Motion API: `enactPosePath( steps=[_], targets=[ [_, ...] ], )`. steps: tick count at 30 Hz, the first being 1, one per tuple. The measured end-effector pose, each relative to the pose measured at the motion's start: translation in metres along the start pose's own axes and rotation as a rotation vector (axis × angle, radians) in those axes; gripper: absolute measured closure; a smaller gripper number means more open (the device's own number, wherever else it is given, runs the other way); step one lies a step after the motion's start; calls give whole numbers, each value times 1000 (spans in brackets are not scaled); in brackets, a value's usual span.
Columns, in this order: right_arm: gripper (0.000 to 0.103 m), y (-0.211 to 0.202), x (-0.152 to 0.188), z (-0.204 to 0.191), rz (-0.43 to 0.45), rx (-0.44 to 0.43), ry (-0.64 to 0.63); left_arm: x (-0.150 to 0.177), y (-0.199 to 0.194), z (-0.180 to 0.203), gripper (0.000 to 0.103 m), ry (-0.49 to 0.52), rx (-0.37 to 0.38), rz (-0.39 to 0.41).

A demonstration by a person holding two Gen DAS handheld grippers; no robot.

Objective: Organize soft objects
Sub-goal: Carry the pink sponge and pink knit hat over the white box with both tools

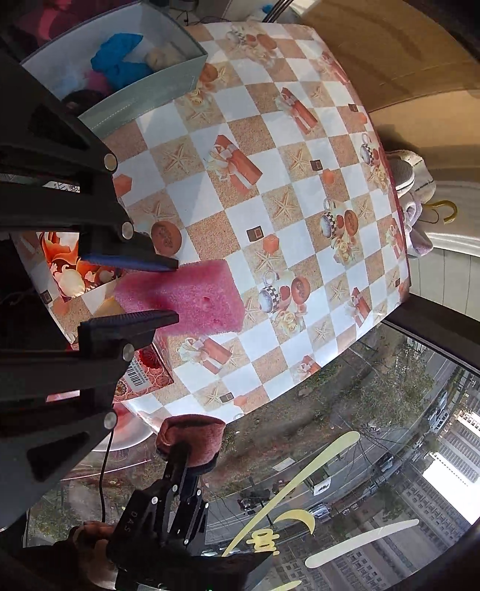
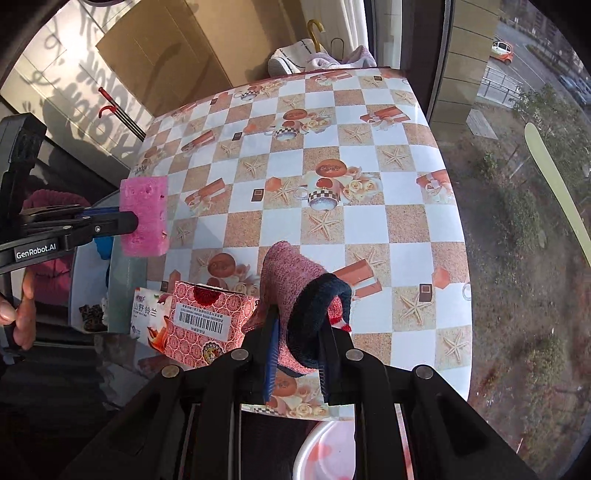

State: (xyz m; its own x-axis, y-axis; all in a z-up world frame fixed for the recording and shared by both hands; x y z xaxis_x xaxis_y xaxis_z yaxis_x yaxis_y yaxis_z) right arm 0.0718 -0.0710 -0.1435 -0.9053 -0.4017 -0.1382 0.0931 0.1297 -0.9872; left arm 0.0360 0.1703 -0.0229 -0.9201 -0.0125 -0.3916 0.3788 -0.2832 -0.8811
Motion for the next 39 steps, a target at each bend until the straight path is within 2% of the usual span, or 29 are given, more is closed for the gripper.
enactPosePath(
  steps=[4,7,11,17,22,29,39],
  targets=[
    [84,-15,17,-20,-10,7,-13,33,-16,18,80,85,16,-24],
    [84,-18,31,-38,-30,7,-39,58,-24,20,80,105,39,-44],
    [84,-16,46,-68,-60,-20,-76,89,-29,10,80,105,22,-72],
    [84,-5,59,-130,-102,-98,-174,134,-39,-30,80,9,-38,-108],
    [84,4,57,-176,-106,-150,-261,157,-55,-66,80,-81,-119,-92],
    [84,14,41,-226,-97,-203,-334,174,-80,-110,80,-188,-236,-42],
    [84,40,27,-291,-110,-256,-456,191,-104,-162,80,-316,-338,5]
  ],
)
Point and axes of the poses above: each gripper's, at about its wrist camera, not at the fingertips, and y roughly the way its jaws point, z to its right, x to its underside, the point moved 4 cm from there along y, roughly the way its jaws point, and after that the axes turned 8 degrees about z, right-handed, at the moved point
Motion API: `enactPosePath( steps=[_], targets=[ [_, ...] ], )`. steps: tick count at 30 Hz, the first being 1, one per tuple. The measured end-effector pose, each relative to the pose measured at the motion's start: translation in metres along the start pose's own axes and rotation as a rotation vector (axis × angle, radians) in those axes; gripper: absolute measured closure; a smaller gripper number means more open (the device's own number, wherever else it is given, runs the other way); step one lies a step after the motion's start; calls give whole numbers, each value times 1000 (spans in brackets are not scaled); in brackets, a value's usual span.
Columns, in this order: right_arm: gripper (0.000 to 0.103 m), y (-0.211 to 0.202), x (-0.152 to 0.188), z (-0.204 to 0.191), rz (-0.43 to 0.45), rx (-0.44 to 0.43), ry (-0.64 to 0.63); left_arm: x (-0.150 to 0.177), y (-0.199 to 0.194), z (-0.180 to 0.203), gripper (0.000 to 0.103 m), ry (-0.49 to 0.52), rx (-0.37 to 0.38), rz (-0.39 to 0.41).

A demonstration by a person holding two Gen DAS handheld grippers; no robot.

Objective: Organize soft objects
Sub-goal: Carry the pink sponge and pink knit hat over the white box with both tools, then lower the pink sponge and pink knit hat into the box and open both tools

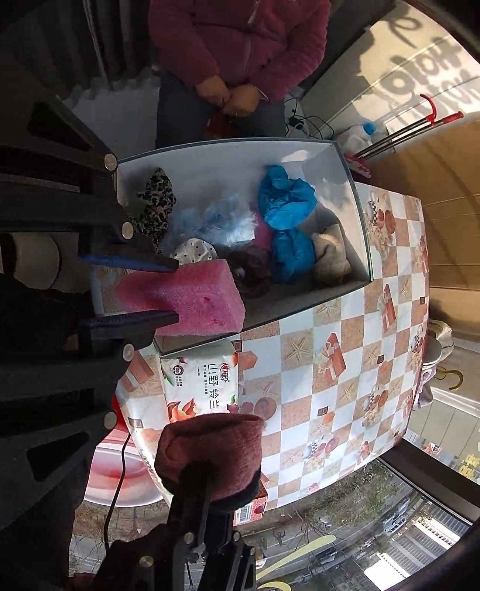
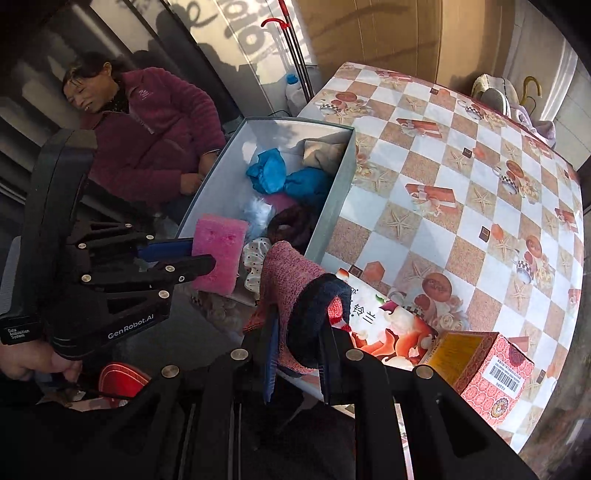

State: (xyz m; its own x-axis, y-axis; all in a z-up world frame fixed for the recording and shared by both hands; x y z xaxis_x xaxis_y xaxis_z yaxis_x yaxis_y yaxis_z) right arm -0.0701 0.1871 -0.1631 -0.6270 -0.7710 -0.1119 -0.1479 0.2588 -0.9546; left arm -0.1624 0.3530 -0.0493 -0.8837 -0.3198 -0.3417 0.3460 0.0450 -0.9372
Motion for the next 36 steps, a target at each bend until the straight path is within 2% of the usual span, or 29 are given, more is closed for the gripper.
enactPosePath(
  steps=[12,21,29,36],
  targets=[
    [84,31,-42,-34,-3,-17,-90,-2,6,-45,80,-112,-45,16],
    [84,46,-44,-43,-29,-13,-91,11,11,-63,80,-220,-72,21],
    [84,64,-51,-55,-80,1,-174,31,7,-80,80,-370,-91,47],
    [84,69,-58,-65,-86,-18,-233,38,3,-86,80,-435,-110,62]
  ],
)
Point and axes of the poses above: each gripper's, at about its wrist camera, not at the fingertips, and y roughly the way its jaws point, z to its right, x to its underside, the point moved 4 cm from there along y, roughly the way its jaws point, and after that the axes turned 8 degrees about z, right-handed, at the moved point
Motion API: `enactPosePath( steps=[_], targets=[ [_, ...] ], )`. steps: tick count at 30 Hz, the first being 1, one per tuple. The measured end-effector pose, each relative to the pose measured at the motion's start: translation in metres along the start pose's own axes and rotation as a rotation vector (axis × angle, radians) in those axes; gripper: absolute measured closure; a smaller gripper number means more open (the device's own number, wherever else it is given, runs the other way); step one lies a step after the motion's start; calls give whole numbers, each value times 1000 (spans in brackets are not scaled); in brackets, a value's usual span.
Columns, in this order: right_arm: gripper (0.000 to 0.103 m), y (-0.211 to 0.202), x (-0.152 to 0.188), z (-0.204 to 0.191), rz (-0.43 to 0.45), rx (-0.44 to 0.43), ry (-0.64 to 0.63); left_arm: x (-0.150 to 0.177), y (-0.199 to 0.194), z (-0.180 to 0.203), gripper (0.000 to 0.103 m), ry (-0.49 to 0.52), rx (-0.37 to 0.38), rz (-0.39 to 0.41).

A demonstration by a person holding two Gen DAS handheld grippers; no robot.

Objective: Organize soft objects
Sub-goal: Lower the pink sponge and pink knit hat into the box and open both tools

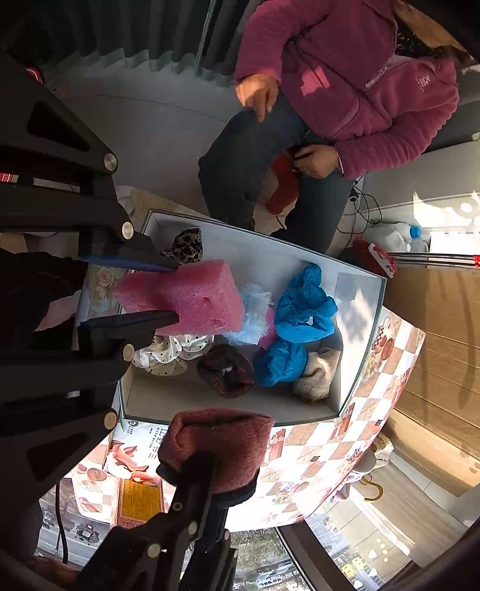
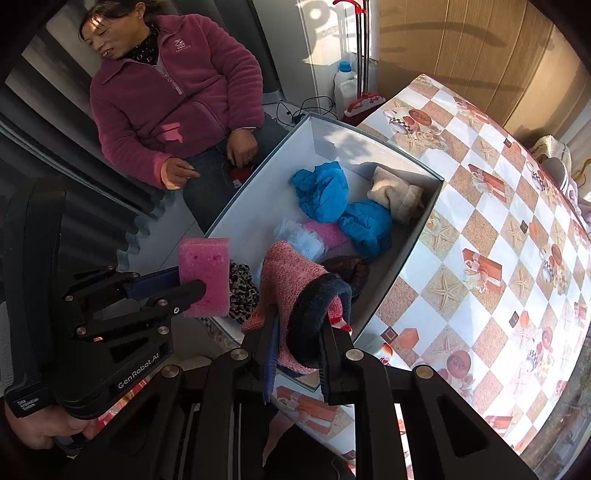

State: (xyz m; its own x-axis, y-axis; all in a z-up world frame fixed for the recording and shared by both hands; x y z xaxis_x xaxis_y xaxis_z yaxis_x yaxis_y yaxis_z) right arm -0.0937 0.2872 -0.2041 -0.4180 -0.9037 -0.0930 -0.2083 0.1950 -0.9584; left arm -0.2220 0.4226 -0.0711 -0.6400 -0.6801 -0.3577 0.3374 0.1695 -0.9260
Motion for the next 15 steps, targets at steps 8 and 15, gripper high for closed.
enactPosePath(
  steps=[8,15],
  targets=[
    [84,2,-3,0,1,-15,-7,-3,-2,1,80,-8,-11,5],
    [84,2,-4,6,12,-18,7,-7,0,5,80,4,-9,-3]
  ],
)
Point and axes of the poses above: each gripper's, at about its wrist camera, not at the fingertips, and y roughly the way its jaws point, z to its right, x to its underside, the point moved 4 cm from there along y, roughly the way its jaws point, and after that the axes turned 8 degrees about z, right-handed, at the moved point
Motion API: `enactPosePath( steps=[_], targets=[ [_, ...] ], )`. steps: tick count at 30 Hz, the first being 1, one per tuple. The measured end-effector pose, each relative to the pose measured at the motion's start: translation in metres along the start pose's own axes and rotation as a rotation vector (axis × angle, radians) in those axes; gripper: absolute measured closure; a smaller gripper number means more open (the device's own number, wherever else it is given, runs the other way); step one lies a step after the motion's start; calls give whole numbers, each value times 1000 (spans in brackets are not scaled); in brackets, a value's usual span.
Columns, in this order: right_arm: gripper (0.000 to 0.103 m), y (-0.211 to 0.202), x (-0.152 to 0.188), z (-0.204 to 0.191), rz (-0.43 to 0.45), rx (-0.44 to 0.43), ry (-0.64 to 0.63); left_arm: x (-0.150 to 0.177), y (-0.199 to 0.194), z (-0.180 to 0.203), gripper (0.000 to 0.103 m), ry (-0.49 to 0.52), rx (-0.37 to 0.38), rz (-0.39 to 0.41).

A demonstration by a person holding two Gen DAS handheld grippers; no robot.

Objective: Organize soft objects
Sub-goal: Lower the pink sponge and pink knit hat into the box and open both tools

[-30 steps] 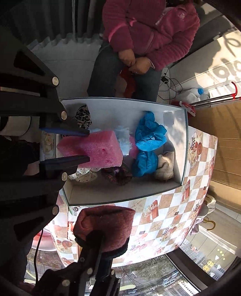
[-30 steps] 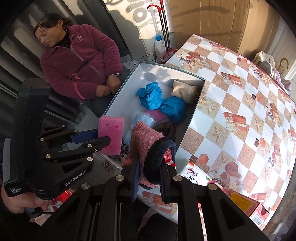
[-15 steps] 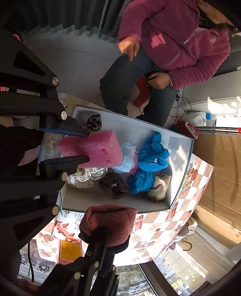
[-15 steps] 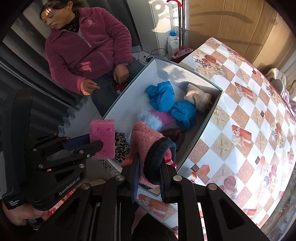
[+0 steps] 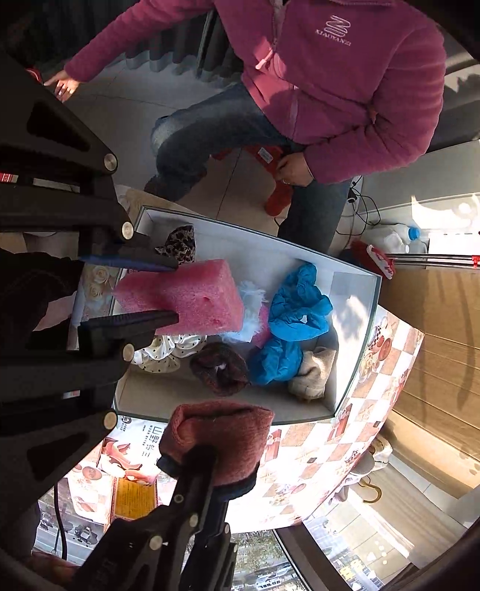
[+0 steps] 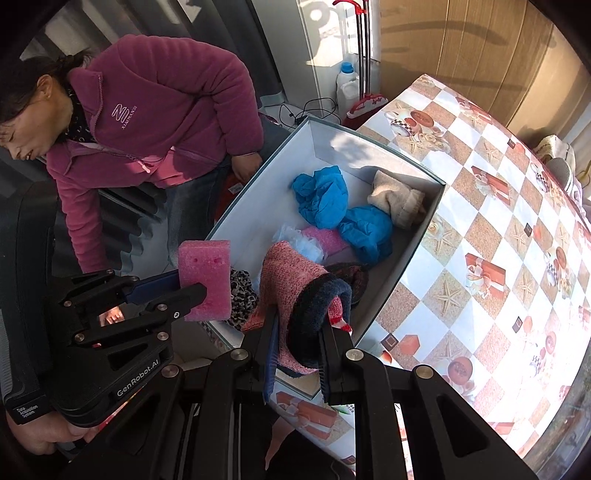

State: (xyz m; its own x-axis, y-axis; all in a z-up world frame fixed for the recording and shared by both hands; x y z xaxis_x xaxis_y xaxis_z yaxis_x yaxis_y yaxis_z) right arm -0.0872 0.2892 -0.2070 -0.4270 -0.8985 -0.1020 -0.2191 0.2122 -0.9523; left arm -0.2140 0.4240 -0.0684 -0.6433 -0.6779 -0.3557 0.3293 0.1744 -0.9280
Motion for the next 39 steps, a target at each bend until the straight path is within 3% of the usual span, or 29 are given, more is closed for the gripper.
enactPosePath(
  steps=[8,21,39],
  targets=[
    [84,6,-4,6,6,24,3,-2,4,-3,80,10,-1,-3],
    [84,8,-13,21,27,41,50,-16,18,21,80,126,-12,-31],
    [84,10,-21,25,27,51,41,-19,32,28,80,147,-17,-51]
  ],
)
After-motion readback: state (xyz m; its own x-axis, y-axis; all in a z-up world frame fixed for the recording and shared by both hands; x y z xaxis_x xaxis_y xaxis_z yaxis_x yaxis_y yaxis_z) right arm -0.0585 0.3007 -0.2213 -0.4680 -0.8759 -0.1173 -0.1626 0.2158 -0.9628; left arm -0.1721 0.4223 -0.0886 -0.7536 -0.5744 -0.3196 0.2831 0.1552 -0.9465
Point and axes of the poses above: each gripper's, at about its wrist camera, not at the fingertips, and y roughly the way its jaws point, z to its right, x to its underside, the point moved 4 cm from there along y, roughly the way its jaws point, and after that the axes turned 8 degrees about z, right-handed, at the moved point
